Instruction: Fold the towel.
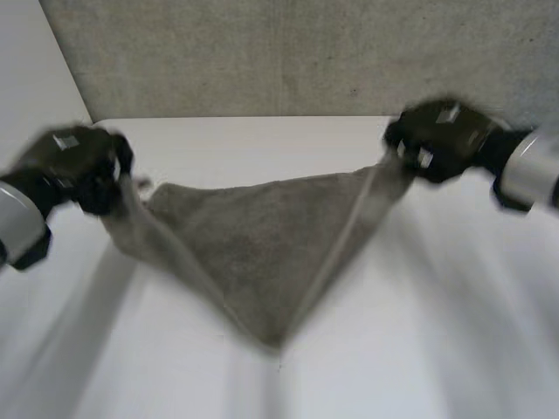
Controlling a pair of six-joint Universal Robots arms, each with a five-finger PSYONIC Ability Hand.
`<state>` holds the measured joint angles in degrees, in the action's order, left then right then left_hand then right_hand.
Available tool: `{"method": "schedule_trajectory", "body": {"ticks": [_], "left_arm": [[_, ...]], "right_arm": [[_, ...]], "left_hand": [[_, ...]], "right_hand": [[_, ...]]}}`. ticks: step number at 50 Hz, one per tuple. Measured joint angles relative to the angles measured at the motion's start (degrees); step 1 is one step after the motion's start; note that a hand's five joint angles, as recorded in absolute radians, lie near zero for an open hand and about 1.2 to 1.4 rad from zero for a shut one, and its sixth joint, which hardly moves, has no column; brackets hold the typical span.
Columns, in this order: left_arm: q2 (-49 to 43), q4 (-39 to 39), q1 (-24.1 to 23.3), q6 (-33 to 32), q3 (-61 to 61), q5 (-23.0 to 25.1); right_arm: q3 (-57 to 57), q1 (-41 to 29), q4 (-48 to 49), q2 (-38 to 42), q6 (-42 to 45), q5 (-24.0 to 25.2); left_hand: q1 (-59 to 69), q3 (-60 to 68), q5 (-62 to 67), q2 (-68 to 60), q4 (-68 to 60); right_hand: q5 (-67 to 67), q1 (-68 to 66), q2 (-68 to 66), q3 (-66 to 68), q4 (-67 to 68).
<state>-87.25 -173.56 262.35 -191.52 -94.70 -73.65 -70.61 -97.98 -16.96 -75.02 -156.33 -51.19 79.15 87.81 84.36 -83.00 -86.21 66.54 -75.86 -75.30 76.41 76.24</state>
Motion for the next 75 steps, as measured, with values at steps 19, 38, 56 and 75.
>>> {"method": "schedule_trajectory", "body": {"ticks": [19, 38, 56, 75], "left_arm": [[11.46, -0.04, 16.65, 28.23, 1.71, 3.99], [-19.22, -1.95, 7.75, 27.57, 12.94, 1.23], [-24.87, -13.93, 2.01, 36.26, 54.47, -10.4], [-29.95, -23.51, 4.38, 39.06, 26.72, -9.46]], "right_arm": [[14.77, 13.61, -12.58, -9.67, -16.85, 0.28], [32.98, -3.11, -15.75, 20.17, -1.59, -17.83], [82.21, -6.91, 5.06, 32.33, -25.23, -20.76], [56.53, -5.79, -6.11, 34.4, -10.5, -9.78]], "left_hand": [[0.0, 0.04, 0.0, -0.57, 0.0], [0.11, 0.09, 0.0, -1.09, 0.0], [0.49, 0.28, 0.0, -1.6, -0.5], [0.49, 0.34, 0.0, -1.6, -0.5]], "right_hand": [[0.0, -0.13, 0.0, 0.0, 0.0], [0.0, -0.18, -0.34, 0.0, 0.0], [0.0, -0.43, -1.09, 0.0, 0.0], [0.0, -0.44, -1.08, 0.0, 0.0]]}}
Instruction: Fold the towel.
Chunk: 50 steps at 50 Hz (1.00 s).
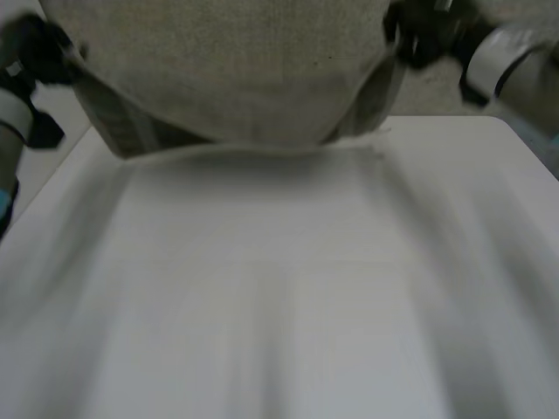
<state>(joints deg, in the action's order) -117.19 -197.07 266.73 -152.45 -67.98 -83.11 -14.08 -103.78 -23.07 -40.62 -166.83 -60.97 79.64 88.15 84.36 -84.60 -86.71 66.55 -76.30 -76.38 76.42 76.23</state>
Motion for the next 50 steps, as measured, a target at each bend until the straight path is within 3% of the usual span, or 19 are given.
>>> {"method": "schedule_trajectory", "body": {"ticks": [9, 19, 26, 34, 42, 50], "left_arm": [[-5.67, -3.16, 2.02, -0.43, -12.97, 6.96], [5.07, 2.47, 9.55, -4.0, -24.71, 13.54], [18.33, 4.85, 14.87, -4.81, -34.1, 19.57], [30.44, 5.44, 20.41, -4.41, -44.21, 26.64], [32.17, 5.18, 21.06, -4.71, -48.28, 28.61], [24.26, 3.45, 20.73, -5.07, -44.27, 27.52]], "right_arm": [[-25.58, 1.99, -1.78, -0.37, 14.61, 0.94], [-36.87, 8.63, -3.6, -14.25, 11.81, 0.61], [-42.72, 12.7, -10.09, -23.45, 8.32, 2.03], [-48.13, 18.31, -16.26, -30.76, 7.9, 8.59], [-49.5, 21.78, -16.35, -31.83, 8.26, 13.35], [-46.53, 21.09, -14.44, -25.48, 9.32, 12.54]], "left_hand": [[0.0, 0.02, 0.0, 0.0, 0.0], [0.0, 0.03, 0.0, 0.0, 0.0], [0.0, 0.05, 0.0, 0.0, 0.0], [0.0, 0.05, 0.0, 0.0, 0.0], [0.0, 0.05, 0.0, 0.0, 0.0], [0.0, 0.06, 0.0, 0.0, 0.0]], "right_hand": [[0.0, 0.0, 0.0, 0.0, 0.0], [0.0, 0.0, 0.0, 0.0, 0.0], [0.0, -0.05, 0.0, 0.0, 0.0], [0.0, -0.05, 0.0, 0.0, 0.0], [0.0, -0.05, 0.0, 0.0, 0.0], [0.0, -0.05, 0.0, 0.0, 0.0]]}}
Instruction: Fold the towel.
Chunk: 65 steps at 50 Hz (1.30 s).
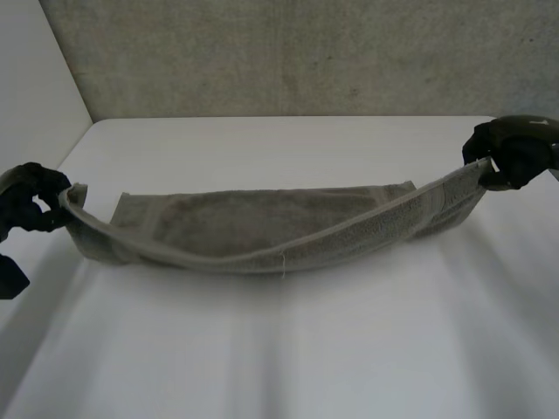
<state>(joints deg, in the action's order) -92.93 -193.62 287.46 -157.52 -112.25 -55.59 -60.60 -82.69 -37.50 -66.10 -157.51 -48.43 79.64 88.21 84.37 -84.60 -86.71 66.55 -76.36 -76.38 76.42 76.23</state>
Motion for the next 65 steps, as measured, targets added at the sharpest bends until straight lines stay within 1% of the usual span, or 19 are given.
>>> {"method": "schedule_trajectory", "body": {"ticks": [2, 3, 7, 8, 13, 19, 29, 37, 38, 40, 41, 42, 44, 45, 46, 48, 51, 58, 65], "left_arm": [[-3.03, -0.35, -0.51, -0.01, 2.29, -0.76], [-5.88, -0.59, -1.23, -0.01, 4.67, -1.74], [-12.06, -0.73, -3.62, -0.04, 10.39, -4.95], [-14.85, -0.66, -4.92, -0.11, 13.24, -6.89], [-23.53, 0.03, -8.6, -1.33, 22.59, -13.96], [-30.58, 1.6, -11.08, -4.11, 29.95, -19.39], [-37.68, 1.95, -14.6, -5.78, 36.26, -23.14], [-40.52, 1.66, -15.93, -5.67, 38.86, -25.0], [-40.62, 1.61, -16.02, -5.66, 38.98, -25.07], [-40.88, 1.47, -16.28, -5.57, 39.27, -25.24], [-40.92, 1.37, -16.47, -5.46, 39.45, -25.38], [-40.91, 1.34, -16.54, -5.41, 39.5, -25.45], [-40.64, 1.38, -16.81, -5.19, 39.61, -25.74], [-40.46, 1.42, -16.89, -5.13, 39.62, -25.83], [-39.99, 1.51, -17.04, -5.02, 39.58, -25.98], [-38.72, 1.67, -17.39, -4.87, 39.33, -26.15], [-35.77, 1.83, -17.97, -4.73, 38.44, -26.31], [-26.24, 0.79, -19.04, -4.69, 34.76, -26.2], [-14.04, -1.88, -20.92, -5.37, 28.94, -25.87]], "right_arm": [[1.93, -0.84, 0.51, 2.92, -0.05, -1.09], [4.1, -1.93, 0.86, 5.8, -0.21, -2.34], [9.23, -4.53, 1.37, 11.88, -0.8, -5.18], [12.12, -5.8, 1.54, 14.97, -1.29, -6.61], [21.41, -8.42, 2.4, 23.67, -4.39, -10.01], [30.47, -10.6, 3.98, 31.0, -8.81, -13.35], [38.74, -13.78, 9.12, 38.0, -11.01, -19.0], [40.94, -15.32, 12.47, 40.86, -10.83, -21.89], [41.05, -15.39, 12.61, 41.01, -10.82, -22.0], [41.5, -15.62, 13.1, 41.52, -10.77, -22.39], [41.95, -15.77, 13.41, 41.84, -10.72, -22.71], [42.17, -15.85, 13.53, 41.96, -10.68, -22.88], [42.98, -16.22, 13.81, 42.1, -10.41, -23.37], [43.2, -16.34, 13.84, 42.05, -10.33, -23.44], [43.58, -16.57, 13.89, 41.89, -10.16, -23.5], [44.13, -16.94, 13.82, 41.31, -9.86, -23.57], [44.79, -17.68, 13.37, 39.05, -8.68, -23.79], [43.41, -20.07, 10.87, 30.39, -3.16, -25.69], [35.47, -22.24, 8.47, 18.57, 1.2, -28.77]], "left_hand": [[0.0, 0.0, 0.0, 0.0, 0.0], [0.0, 0.0, 0.0, 0.0, 0.0], [0.0, 0.0, 0.0, 0.0, 0.0], [0.0, 0.01, 0.0, 0.0, 0.0], [0.0, 0.04, 0.0, 0.0, 0.0], [0.0, 0.05, 0.0, -0.57, 0.0], [0.0, 0.05, 0.0, -0.57, 0.0], [0.0, 0.05, 0.0, -0.57, 0.0], [0.0, 0.05, 0.0, -0.57, 0.0], [-1.09, -2.08, -1.61, 1.05, 1.91], [-10.17, -14.13, -12.76, 12.32, 14.15], [-16.25, -18.87, -17.57, 18.3, 19.26], [-39.74, -43.12, -40.24, 41.23, 43.39], [-44.41, -47.94, -44.98, 45.75, 48.21], [-55.1, -58.38, -56.52, 56.91, 59.81], [-62.25, -69.8, -66.54, 65.83, 69.2], [-63.48, -72.97, -70.31, 68.91, 70.93], [-63.53, -73.05, -70.58, 68.92, 70.93], [-63.64, -73.26, -70.7, 68.92, 70.93]], "right_hand": [[0.0, 0.0, 0.0, 0.0, 0.0], [0.0, 0.0, 0.0, 0.0, 0.0], [0.0, 0.0, 0.0, 0.0, 0.0], [0.0, 0.0, 0.0, 0.0, 0.0], [0.0, 0.0, 0.0, 0.0, 0.0], [0.01, 0.0, 0.0, 0.0, 0.0], [0.0, 0.0, 0.0, 0.0, 0.0], [0.02, 0.0, 0.0, 0.0, 0.0], [0.0, 0.0, 0.0, 0.0, 0.0], [-8.74, 8.03, 8.43, -7.99, -8.1], [-20.42, 19.38, 20.13, -19.3, -19.34], [-27.7, 27.7, 28.5, -27.43, -26.26], [-51.71, 50.05, 50.51, -48.86, -48.62], [-56.41, 54.45, 55.93, -54.48, -54.22], [-62.02, 59.5, 60.81, -60.07, -59.5], [-63.16, 61.78, 62.33, -62.31, -61.55], [-63.16, 62.53, 62.33, -62.33, -61.55], [-63.16, 62.86, 62.33, -62.34, -61.55], [-63.16, 62.87, 62.33, -62.34, -61.55]]}}
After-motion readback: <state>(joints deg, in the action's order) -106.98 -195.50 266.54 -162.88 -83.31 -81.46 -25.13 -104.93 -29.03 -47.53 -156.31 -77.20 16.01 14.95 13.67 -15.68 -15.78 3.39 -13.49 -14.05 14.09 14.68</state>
